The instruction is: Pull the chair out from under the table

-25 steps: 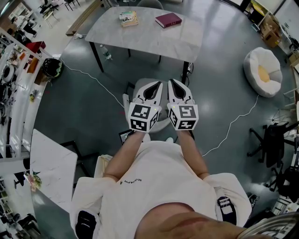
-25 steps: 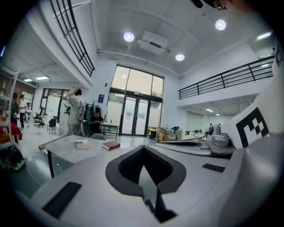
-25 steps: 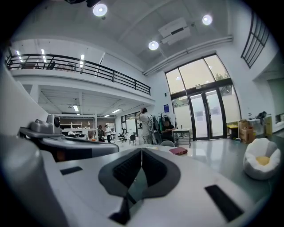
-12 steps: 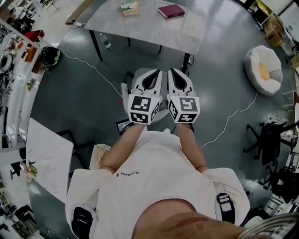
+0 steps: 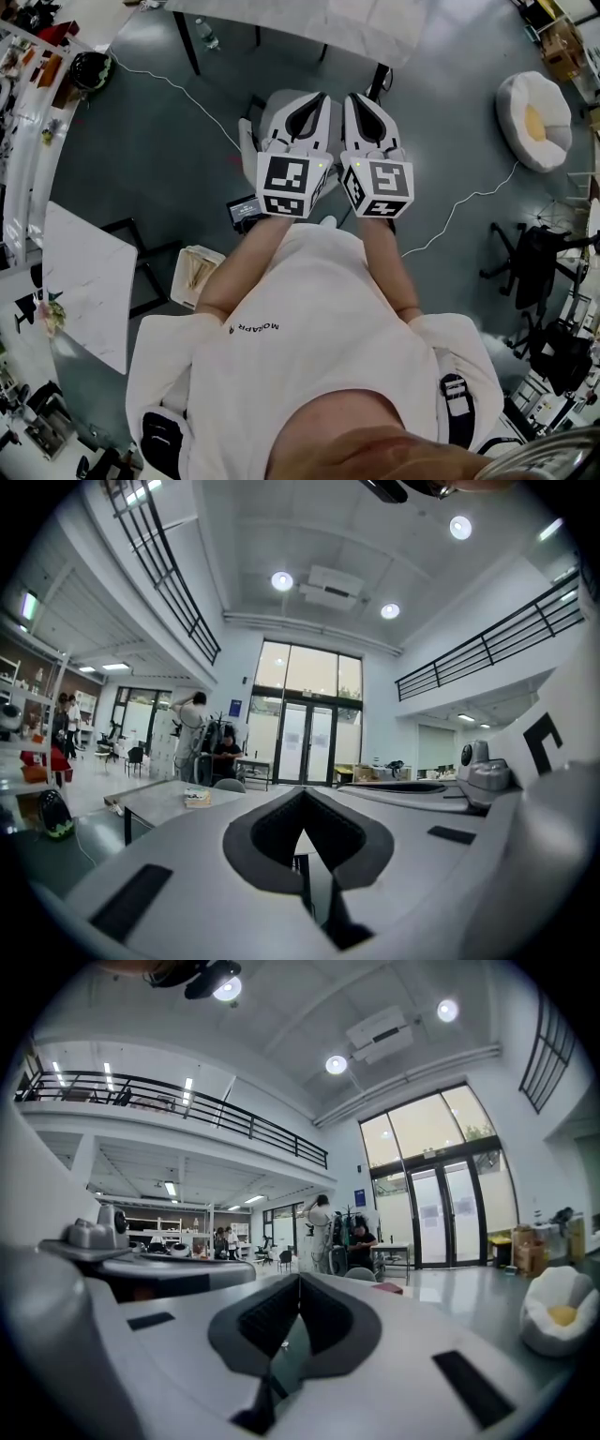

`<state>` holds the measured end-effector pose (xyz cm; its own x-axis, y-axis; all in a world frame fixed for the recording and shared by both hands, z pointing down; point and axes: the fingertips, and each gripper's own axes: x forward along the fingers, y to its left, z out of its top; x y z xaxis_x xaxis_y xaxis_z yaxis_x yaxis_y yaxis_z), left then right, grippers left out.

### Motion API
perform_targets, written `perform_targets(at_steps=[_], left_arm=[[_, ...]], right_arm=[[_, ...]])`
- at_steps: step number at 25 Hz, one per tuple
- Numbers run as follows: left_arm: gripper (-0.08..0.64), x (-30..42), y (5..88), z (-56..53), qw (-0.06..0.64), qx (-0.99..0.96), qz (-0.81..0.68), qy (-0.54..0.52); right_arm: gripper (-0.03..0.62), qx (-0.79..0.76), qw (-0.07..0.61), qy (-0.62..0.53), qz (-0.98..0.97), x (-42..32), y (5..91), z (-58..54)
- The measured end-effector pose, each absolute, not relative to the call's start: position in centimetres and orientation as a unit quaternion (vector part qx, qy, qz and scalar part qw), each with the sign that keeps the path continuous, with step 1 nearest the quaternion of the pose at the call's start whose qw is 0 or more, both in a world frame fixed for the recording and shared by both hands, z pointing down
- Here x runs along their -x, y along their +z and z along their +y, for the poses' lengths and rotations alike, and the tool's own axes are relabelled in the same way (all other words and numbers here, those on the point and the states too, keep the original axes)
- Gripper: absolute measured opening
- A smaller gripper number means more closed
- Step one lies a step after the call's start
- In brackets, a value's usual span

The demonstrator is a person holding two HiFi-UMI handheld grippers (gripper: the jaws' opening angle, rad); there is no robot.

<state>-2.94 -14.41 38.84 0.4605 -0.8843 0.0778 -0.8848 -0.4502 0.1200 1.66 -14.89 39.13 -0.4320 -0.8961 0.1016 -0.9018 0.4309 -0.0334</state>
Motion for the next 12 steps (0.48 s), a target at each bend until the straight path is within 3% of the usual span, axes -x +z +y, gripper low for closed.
perform_targets(at_steps=[12], left_arm=[[0.002, 1.5, 40.7, -13.7, 0.059, -0.857, -0.512, 0.016]], right_arm=[[0.012, -0.541, 0.040, 0.035, -0.839, -2.7, 40.6, -14.7]])
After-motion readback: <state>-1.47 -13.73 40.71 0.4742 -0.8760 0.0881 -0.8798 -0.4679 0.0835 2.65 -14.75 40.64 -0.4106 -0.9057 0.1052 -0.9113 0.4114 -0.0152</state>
